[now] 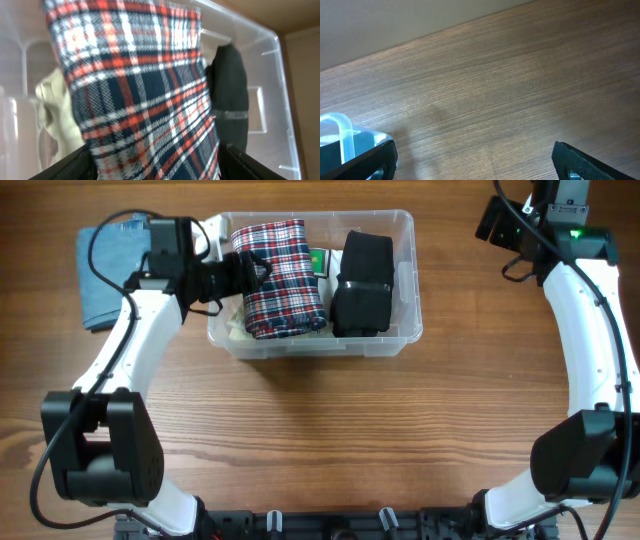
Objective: Pack container
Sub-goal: 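Lay the plaid cloth flat over the cream cloth with the left gripper, then push the plaid cloth down into the bin with the left gripper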
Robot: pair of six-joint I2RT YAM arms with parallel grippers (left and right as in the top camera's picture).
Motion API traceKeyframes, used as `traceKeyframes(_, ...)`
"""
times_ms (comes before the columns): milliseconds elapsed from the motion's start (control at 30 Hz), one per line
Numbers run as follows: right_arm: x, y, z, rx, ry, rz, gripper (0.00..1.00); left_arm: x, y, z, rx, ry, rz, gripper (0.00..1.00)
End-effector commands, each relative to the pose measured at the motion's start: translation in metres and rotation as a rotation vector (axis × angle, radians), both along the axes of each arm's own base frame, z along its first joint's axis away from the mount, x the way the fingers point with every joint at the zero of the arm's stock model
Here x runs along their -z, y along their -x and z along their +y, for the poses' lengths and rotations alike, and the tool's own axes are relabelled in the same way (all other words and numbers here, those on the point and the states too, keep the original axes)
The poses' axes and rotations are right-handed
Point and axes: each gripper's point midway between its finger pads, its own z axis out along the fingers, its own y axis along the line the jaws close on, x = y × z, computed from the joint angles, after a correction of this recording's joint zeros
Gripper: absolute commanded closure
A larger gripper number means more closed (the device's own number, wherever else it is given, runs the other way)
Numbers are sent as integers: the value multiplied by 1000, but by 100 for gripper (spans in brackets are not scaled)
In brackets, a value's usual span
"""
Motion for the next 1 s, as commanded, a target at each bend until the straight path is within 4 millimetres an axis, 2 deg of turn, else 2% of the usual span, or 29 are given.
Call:
traceKeyframes(0, 9, -1, 1, 6, -17, 16, 0, -36, -17, 4, 4, -19, -106, 28)
traceKeyframes(133, 9, -1, 1, 6, -17, 16, 0, -59, -20, 8, -15, -37, -154, 31)
traceKeyframes(200, 9, -1, 1, 6, -17, 16, 0, -65, -17, 8, -15, -36, -163, 36)
traceKeyframes(267, 9, -1, 1, 6, -17, 16, 0, -72, -13, 6, -27, -19, -159, 47)
traceKeyframes(300, 9, -1, 1, 6, -17, 16, 0, -75, -11, 1, -37, 1, -147, 55)
traceKeyframes(367, 9, -1, 1, 6, -17, 16, 0, -79, -5, -21, -5, 49, -128, 69)
traceKeyframes(433, 9, -1, 1, 6, -17, 16, 0, -77, 5, -51, 53, 55, -117, 77)
traceKeyframes(467, 9, -1, 1, 6, -17, 16, 0, -73, 9, -65, 66, 26, -113, 81)
traceKeyframes(567, 9, -1, 1, 6, -17, 16, 0, -52, 15, -69, -55, -118, -54, 94)
traceKeyframes(767, 9, -1, 1, 6, -17, 17, 0, -19, 28, -74, -50, -207, 38, 96)
traceKeyframes(867, 9, -1, 1, 6, -17, 16, 0, 12, 34, -64, -63, -270, 134, 96)
traceKeyframes(967, 9, -1, 1, 6, -17, 16, 0, 32, 37, -51, -96, -348, 181, 96)
